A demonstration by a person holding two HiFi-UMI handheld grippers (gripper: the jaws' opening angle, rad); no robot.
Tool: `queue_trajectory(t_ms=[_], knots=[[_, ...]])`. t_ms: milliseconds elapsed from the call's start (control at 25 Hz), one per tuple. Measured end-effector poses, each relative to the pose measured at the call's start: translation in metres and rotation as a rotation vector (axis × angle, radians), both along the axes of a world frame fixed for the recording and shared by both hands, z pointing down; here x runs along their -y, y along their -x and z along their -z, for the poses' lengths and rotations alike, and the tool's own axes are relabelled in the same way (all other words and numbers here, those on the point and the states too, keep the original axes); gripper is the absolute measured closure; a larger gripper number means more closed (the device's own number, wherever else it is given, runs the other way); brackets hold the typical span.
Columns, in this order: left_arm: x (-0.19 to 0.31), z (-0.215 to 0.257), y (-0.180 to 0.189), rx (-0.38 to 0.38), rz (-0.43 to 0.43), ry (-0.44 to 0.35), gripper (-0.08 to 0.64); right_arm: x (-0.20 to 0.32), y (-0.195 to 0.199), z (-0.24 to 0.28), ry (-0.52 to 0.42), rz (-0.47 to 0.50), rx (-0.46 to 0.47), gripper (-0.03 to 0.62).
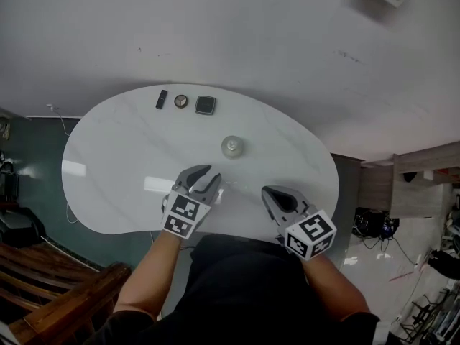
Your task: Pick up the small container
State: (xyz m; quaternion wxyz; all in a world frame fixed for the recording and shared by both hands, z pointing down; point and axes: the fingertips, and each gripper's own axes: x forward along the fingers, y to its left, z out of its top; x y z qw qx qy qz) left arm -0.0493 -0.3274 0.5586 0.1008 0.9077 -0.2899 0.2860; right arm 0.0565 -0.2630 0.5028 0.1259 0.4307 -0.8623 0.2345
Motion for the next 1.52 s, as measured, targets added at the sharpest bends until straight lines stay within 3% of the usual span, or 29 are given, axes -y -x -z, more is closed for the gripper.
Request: queue_trajectory(t_ms=[200,480,1520], knots=[[0.016,-0.028,-0.007,0.017,-0.017,-0.014,0.340,-0.007,-0.005,-0.008,0.015,-0.009,0.006,0.596],[0.038,-0.067,-0.023,0.053,-0.046,0.003,0.285,-0.012,-0.016,-0.011,0.025,-0.036,0.004,0.596],[0.082,-0.110,-0.085,0.093,-0.144,-0.017,0.207,-0.019,-0.070,-0.023,0.088,-0.160,-0.038,0.596]])
